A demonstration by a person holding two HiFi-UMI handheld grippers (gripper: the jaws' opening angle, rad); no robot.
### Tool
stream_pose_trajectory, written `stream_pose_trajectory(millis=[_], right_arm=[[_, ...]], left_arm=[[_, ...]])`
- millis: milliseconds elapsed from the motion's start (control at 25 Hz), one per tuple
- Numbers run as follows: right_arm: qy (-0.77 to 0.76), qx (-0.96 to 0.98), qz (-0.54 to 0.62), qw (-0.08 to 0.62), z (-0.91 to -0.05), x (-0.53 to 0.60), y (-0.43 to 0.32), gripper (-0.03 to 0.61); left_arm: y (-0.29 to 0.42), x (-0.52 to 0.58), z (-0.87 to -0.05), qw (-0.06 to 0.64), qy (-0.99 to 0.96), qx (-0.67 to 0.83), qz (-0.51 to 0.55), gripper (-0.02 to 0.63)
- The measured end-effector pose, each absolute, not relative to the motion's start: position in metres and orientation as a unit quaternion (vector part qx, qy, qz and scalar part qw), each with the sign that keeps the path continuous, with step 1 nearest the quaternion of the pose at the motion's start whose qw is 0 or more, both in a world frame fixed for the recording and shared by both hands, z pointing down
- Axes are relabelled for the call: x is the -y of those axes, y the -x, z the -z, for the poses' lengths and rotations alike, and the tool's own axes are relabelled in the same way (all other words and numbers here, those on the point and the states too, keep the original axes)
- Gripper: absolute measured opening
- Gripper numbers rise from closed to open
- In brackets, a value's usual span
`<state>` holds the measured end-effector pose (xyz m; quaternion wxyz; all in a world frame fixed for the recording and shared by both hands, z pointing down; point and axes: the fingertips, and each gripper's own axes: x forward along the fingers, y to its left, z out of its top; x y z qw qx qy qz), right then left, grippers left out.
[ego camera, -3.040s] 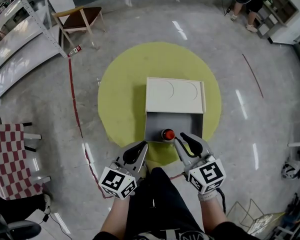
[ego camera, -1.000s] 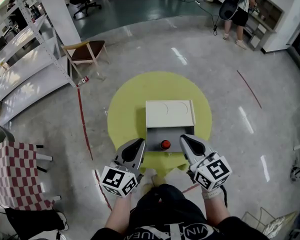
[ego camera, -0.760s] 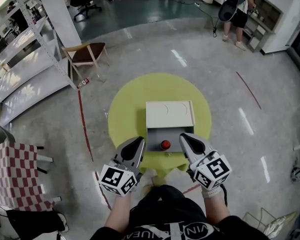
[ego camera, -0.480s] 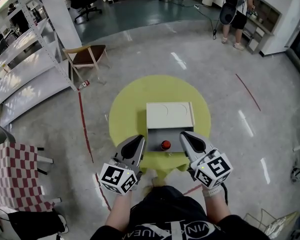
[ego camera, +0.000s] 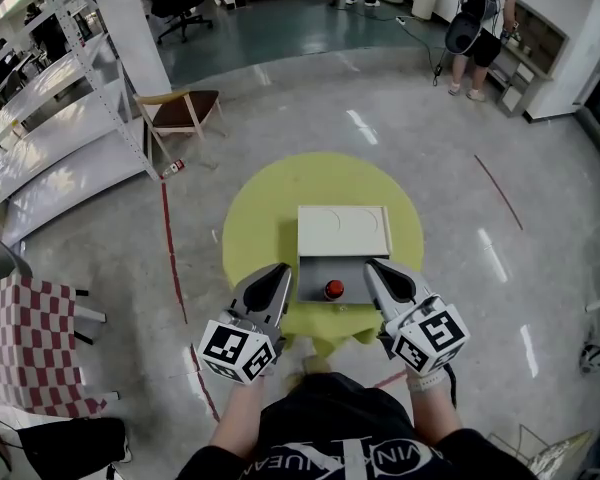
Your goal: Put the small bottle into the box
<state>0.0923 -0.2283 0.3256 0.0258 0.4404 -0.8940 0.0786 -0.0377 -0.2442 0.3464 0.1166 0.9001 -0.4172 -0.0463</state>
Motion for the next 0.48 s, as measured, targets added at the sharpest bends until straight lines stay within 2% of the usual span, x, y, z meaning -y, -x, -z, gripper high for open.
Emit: stream_pose_trajectory(millis=[480], right_arm=[[-0.439,0.895,-0.077,0.025,-0.3255,0.2263,-0.0958,0.006]], left_arm=[[0.0388,0.2462,-0.345,0.123,-0.895,0.426,0.055,0.023]])
